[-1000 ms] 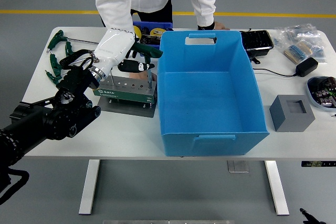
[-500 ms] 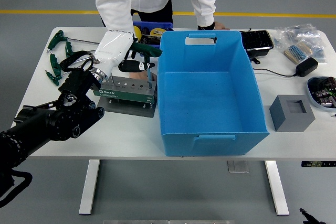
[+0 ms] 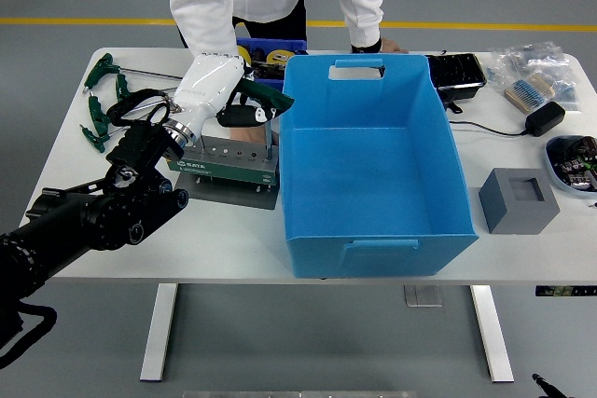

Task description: Lift tool from toolbox,place it in box,lift tool from toolbox,place it in box

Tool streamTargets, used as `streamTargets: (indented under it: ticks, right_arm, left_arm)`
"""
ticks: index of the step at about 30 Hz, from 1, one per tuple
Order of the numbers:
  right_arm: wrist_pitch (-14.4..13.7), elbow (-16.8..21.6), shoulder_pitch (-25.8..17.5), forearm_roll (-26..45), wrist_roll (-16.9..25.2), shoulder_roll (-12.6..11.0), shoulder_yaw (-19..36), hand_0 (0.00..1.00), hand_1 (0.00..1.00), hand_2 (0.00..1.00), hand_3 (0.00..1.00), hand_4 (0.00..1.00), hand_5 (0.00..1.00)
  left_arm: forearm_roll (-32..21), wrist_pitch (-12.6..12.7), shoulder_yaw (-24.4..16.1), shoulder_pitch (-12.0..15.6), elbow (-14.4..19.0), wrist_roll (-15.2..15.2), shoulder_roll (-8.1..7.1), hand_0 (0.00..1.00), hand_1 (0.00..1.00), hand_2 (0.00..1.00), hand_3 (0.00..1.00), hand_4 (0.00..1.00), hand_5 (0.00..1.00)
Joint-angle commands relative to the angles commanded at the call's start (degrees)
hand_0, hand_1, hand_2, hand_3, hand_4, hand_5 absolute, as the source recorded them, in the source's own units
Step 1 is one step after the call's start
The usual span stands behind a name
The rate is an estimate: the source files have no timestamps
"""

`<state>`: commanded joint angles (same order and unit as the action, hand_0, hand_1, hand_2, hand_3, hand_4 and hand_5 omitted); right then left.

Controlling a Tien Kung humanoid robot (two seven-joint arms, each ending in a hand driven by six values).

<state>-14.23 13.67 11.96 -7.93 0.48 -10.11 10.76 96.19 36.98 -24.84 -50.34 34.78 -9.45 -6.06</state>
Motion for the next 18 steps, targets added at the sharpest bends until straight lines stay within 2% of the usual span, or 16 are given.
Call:
streamTargets:
  ticks: [2,18]
  right_arm:
    - [-0.02,-0.02,-0.11,0.43,0.13,-0.01,-0.15,0.663,0.640,0.707,0.575,0.834,0.747]
    - [-0.07,-0.22,-0.48,1.61,0.49,0.00,-0.66,0.663,0.639,0.706,0.575,0.833,0.747]
  left_arm:
    - [0.75,0.00,-0.09,0.01,0.84,0.08,-0.32,0.125,0.002,0.066,0.069,0.762,0.640]
    - [6.33,-0.37,-1.73,-1.30,6.90,0.98,-3.45,0.118,0.002,0.060,0.066,0.760,0.628]
